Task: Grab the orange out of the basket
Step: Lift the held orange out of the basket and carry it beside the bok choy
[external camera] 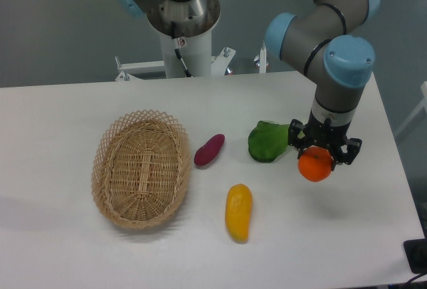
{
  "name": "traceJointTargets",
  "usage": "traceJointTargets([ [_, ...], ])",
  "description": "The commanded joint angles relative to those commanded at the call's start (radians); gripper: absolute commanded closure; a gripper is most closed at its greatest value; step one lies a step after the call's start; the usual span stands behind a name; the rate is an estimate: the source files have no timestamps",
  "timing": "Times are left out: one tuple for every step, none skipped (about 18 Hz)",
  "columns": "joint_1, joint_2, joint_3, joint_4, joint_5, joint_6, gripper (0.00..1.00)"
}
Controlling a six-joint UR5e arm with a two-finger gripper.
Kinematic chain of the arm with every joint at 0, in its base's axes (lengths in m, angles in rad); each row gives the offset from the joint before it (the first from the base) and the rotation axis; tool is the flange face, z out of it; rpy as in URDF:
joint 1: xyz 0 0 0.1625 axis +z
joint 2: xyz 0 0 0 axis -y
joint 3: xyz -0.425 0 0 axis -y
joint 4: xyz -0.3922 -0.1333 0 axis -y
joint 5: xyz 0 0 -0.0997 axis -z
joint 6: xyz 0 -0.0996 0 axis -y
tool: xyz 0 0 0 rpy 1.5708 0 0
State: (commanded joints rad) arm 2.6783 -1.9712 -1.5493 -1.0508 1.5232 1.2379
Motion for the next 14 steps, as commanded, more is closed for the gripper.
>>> traceJointTargets([
  [0.0, 0.0, 0.002, 0.0, 0.005, 0.008, 0.53],
  [0.0, 0.0, 0.002, 0.0, 0.012, 0.02, 0.53],
  [0.0, 0.0, 0.003, -0.002, 0.021, 0.026, 0.54],
  [0.002, 0.0, 0.012, -0.023, 0.023, 0.026, 0.54],
  [0.002, 0.0, 0.023, -0.043, 0.025, 0.026, 0.54],
  [0.0, -0.003, 0.031, -0.057, 0.028, 0.026, 0.54],
  [0.002, -0.003, 0.035, -0.063, 0.031, 0.026, 0.54],
  [0.0, -0.006, 0.035, -0.06, 0.032, 0.026, 0.53],
  [-0.002, -0.008, 0.034, -0.06, 0.038, 0.028, 0.54],
  [-0.002, -0.008, 0.034, -0.06, 0.041, 0.028, 0.53],
  [-0.002, -0.008, 0.034, -0.06, 0.041, 0.028, 0.53],
  [-0.002, -0.008, 0.032, -0.058, 0.043, 0.028, 0.53],
  [-0.002, -0.008, 0.031, -0.057, 0.043, 0.028, 0.53],
  [-0.002, -0.008, 0.031, -0.055, 0.045, 0.028, 0.53],
])
